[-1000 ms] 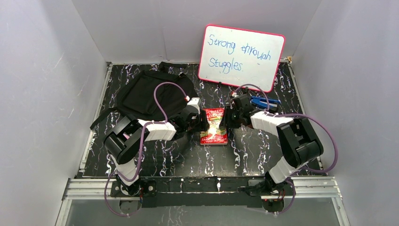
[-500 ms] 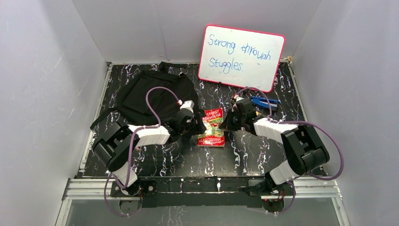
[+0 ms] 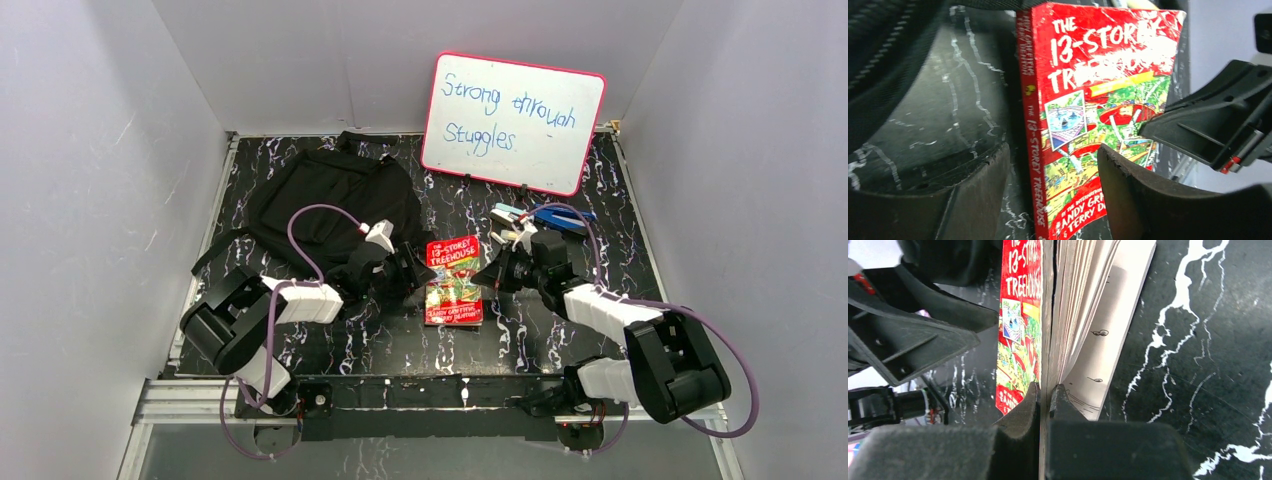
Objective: Pack the student bag
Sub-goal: Pick up the book from the center of the board.
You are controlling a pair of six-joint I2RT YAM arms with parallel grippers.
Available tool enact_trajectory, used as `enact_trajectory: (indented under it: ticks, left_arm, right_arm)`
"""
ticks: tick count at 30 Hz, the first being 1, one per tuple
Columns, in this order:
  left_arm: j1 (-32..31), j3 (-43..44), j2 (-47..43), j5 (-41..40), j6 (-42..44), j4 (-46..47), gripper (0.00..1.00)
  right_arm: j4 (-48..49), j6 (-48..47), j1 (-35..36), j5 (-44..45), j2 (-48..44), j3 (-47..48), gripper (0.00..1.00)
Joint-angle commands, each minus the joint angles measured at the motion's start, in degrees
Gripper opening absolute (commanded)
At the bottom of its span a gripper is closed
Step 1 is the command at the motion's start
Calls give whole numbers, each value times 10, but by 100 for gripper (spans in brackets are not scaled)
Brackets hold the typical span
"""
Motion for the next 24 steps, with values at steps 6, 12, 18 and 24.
enact_trajectory:
  ticks: [6, 12, 18, 24]
  left_arm:
    - [4, -24, 30, 79, -33, 138, 62]
    - [4, -35, 31, 68, -32, 141, 63]
    - [4, -22, 57, 114, -34, 187, 59]
    - [4, -16, 60, 139, -40, 217, 35]
  right_arm:
    - [196, 87, -35, -115, -14, -39, 0]
    - [214, 102, -41, -138, -17, -39, 0]
    - [227, 113, -44, -150, -15, -38, 0]
    - [183, 90, -43, -127, -24, -32, 0]
